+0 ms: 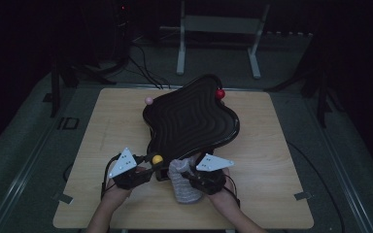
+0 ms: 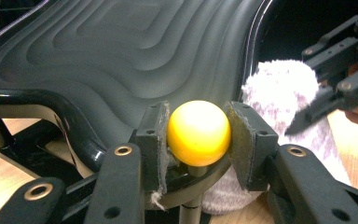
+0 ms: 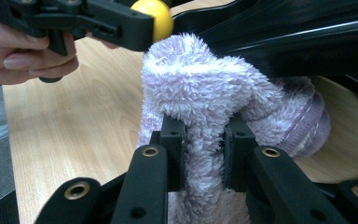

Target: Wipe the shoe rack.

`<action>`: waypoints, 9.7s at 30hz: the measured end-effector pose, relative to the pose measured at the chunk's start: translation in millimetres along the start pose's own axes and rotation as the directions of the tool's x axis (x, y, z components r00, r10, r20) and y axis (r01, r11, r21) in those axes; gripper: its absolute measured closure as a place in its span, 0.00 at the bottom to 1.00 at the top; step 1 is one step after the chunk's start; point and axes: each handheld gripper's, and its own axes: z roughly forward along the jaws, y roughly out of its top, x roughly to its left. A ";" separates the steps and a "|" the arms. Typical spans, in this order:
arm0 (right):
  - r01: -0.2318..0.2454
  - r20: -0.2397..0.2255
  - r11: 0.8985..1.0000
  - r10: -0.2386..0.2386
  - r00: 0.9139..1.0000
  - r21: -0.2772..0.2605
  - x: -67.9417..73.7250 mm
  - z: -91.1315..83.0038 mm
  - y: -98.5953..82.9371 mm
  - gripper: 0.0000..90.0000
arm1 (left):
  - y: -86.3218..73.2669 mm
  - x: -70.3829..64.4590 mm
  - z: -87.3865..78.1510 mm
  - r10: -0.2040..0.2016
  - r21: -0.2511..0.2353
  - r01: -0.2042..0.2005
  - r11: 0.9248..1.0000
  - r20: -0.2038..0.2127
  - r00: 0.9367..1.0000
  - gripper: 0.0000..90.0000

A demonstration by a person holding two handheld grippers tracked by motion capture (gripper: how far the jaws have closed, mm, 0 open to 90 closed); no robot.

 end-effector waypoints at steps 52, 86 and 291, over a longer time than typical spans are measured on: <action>-0.110 0.262 0.964 0.173 0.949 -0.240 -80.2 -131.0 14.3 0.83 | 0.4 1.3 1.4 -0.002 -0.001 0.002 1.000 0.033 0.999 0.67; -0.105 0.276 0.962 0.176 0.945 -0.254 -79.9 -123.4 9.9 0.83 | 0.3 3.1 1.3 -0.005 0.001 0.005 1.000 0.048 0.999 0.67; -0.143 0.254 0.979 0.102 0.962 0.146 -48.4 33.6 -31.6 0.83 | 21.2 12.4 15.3 0.002 0.073 -0.007 0.997 0.062 0.998 0.67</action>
